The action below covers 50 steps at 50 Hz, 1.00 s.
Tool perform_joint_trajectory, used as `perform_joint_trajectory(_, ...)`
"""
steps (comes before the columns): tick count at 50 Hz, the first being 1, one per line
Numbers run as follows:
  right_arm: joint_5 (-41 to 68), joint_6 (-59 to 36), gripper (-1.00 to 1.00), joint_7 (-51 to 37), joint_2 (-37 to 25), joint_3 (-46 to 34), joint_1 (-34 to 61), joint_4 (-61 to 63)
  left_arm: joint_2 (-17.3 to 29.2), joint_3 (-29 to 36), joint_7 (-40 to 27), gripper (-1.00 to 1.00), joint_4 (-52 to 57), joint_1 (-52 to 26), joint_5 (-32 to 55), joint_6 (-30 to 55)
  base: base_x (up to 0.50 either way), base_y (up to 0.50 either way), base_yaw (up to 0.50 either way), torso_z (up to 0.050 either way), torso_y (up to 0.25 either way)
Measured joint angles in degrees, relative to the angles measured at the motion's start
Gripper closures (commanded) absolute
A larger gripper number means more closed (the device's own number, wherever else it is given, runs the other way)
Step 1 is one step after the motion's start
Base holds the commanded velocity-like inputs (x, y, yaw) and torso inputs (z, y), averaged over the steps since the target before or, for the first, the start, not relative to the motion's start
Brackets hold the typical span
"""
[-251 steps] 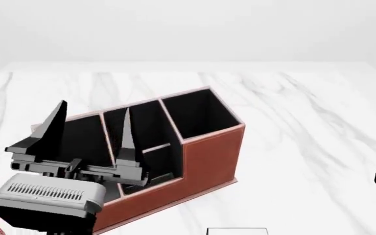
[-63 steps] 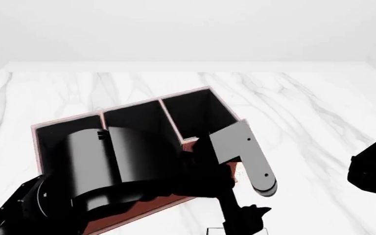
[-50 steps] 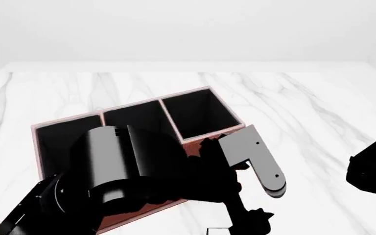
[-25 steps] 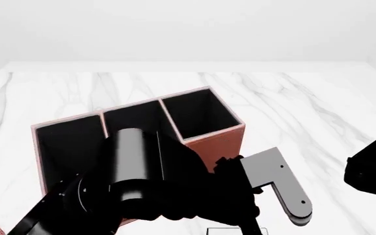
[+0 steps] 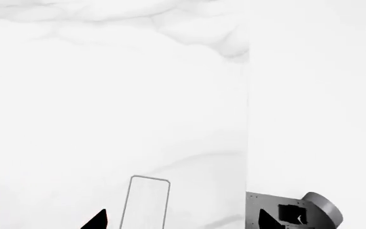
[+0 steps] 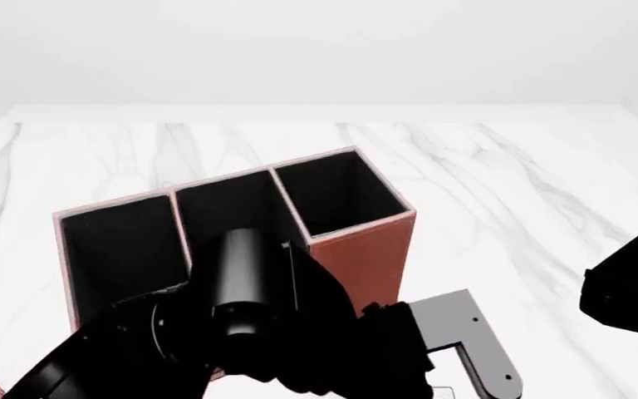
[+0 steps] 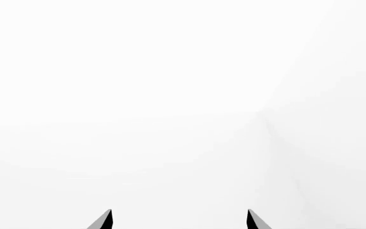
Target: Pick up the book and place it in the back compartment of the caddy.
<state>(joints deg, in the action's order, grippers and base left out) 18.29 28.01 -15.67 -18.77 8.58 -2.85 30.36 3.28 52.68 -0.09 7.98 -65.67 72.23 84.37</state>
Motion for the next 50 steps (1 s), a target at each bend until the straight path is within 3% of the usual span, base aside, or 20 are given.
perform_joint_trajectory(50,0.2,0.4,-1.0,-0.5,-0.5,-0.9,0.0,-0.9,4.1,11.8,8.9,-1.0,-7.6,-5.4,-6.0,-9.6,0.0,0.0,0.0,0.0,0.0)
